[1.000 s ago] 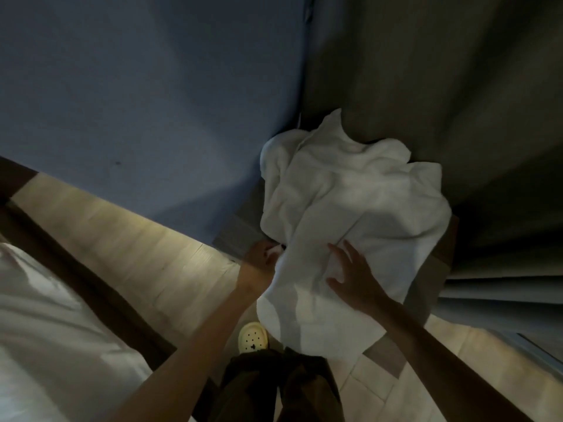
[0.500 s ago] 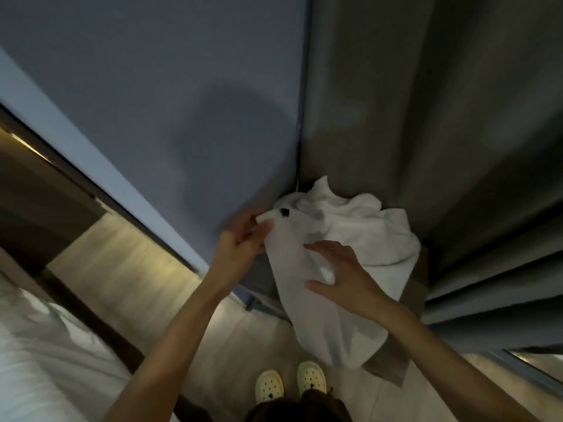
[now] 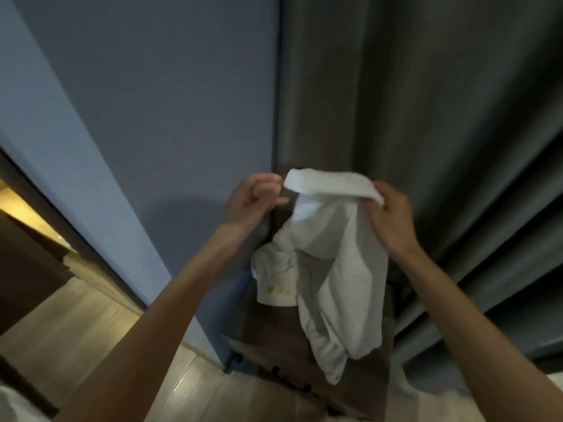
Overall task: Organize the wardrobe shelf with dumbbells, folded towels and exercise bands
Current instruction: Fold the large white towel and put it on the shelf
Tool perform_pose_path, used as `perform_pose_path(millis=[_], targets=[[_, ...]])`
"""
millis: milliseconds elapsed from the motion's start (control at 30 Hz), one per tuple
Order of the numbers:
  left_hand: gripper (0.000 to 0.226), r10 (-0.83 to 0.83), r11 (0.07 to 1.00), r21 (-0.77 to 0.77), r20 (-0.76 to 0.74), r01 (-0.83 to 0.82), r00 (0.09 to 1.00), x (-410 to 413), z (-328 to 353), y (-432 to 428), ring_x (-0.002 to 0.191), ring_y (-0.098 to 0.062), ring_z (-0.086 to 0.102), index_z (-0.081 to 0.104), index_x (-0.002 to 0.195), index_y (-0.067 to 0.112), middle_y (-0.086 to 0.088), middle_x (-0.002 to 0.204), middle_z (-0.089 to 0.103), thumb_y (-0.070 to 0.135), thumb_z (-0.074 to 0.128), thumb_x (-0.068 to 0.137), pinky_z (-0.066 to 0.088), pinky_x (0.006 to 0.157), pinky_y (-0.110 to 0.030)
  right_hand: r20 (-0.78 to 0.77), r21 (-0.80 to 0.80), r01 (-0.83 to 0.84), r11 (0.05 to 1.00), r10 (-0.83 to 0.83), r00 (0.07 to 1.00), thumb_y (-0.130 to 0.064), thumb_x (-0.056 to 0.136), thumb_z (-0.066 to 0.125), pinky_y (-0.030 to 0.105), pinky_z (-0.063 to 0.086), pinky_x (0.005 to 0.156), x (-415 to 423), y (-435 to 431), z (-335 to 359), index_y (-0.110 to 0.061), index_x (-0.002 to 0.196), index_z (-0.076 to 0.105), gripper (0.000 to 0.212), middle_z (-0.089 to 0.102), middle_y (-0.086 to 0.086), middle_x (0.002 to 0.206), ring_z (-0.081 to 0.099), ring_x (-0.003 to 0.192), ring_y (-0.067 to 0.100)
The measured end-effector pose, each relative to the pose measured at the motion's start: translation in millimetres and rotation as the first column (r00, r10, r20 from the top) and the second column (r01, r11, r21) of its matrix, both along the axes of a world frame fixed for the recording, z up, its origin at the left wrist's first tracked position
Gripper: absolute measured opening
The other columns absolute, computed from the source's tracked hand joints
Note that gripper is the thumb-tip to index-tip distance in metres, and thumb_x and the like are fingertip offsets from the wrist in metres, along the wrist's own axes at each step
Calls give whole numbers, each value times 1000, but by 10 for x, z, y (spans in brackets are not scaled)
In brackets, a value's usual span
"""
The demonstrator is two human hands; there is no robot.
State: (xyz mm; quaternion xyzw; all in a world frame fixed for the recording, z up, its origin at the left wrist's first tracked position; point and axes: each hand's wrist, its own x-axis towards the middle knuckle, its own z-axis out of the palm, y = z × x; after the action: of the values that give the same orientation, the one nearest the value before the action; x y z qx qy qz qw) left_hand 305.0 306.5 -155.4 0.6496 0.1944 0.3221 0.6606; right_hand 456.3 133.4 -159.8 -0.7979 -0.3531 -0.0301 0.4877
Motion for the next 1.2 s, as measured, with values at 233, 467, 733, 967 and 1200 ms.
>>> perform_pose_path(millis=[233,467,733,967,1200], targets=[[69,-433,820,153,-463,551,773,444,-830,-463,124,-3,46,42,138,20,9,138,45,22,77,79,43,102,-21,-111,217,93,972,-70,991,-25,97,50,12,43,66,225,-81,595,-31,89,59,14,59,-13,87,57,73,-8],[73,-523,787,90,-424,610,739,850,-1210,-969,126,-9,46,33,145,15,6,139,46,26,72,84,43,100,-20,-88,214,119,970,-102,991,-23,99,48,17,46,75,376,-298,607,-26,103,58,12,57,-16,94,57,87,1],[54,-592,712,-24,-557,701,582,983,-1585,-927,121,-8,43,35,143,13,3,137,44,30,55,95,36,95,-19,-115,235,294,926,-274,955,-21,99,46,23,45,73,664,-539,447,-16,99,56,12,58,-2,94,55,84,10],[49,-376,787,164,-637,595,673,792,-1648,-182,88,7,52,33,103,44,22,102,48,41,75,78,40,65,-5,6,105,359,928,-361,932,-2,96,38,2,37,59,822,-639,185,0,109,54,21,53,6,97,50,84,14],[33,60,812,453,-692,368,720,654,-1737,229,107,-36,60,61,116,-4,-26,114,63,18,41,102,43,89,-37,-35,156,360,920,-360,932,-5,98,35,-2,38,61,735,-541,89,-1,120,40,23,50,1,105,51,80,1]])
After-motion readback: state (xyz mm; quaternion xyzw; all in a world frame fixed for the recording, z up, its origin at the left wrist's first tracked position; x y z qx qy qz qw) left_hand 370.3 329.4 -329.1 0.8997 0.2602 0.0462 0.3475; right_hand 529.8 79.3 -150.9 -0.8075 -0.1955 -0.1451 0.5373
